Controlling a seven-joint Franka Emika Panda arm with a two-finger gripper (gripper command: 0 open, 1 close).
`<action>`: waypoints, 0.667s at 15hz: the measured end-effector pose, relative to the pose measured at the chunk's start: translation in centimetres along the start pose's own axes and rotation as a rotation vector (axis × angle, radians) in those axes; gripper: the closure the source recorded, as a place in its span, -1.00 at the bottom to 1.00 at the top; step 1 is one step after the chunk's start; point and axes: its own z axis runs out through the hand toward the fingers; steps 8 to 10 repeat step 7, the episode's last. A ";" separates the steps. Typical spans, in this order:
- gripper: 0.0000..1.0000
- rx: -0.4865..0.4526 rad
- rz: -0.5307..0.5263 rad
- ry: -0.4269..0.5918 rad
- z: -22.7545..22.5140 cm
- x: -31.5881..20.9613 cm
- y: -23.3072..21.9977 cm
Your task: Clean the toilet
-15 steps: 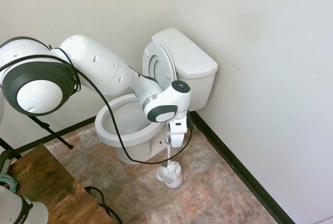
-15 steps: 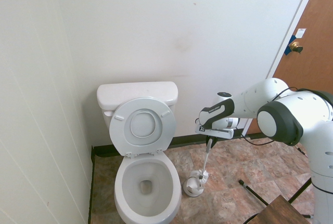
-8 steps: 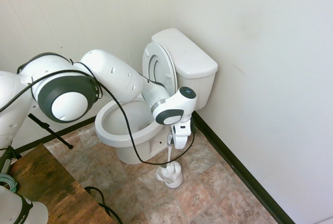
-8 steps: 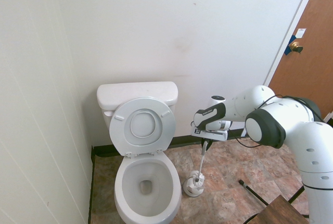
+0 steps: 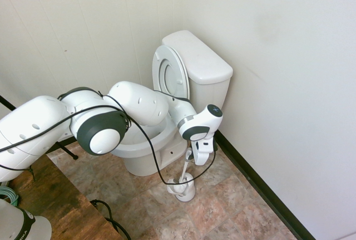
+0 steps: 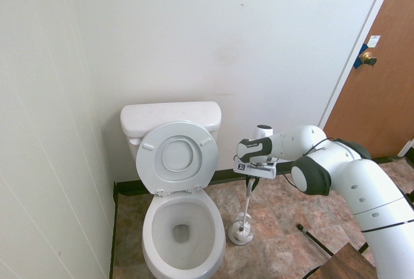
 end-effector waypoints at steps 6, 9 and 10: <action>1.00 -0.030 0.033 -0.027 2.2 2.6 -1.7; 1.00 -0.040 0.041 -0.034 2.3 2.8 -1.8; 1.00 -0.040 0.041 -0.034 2.3 2.8 -1.8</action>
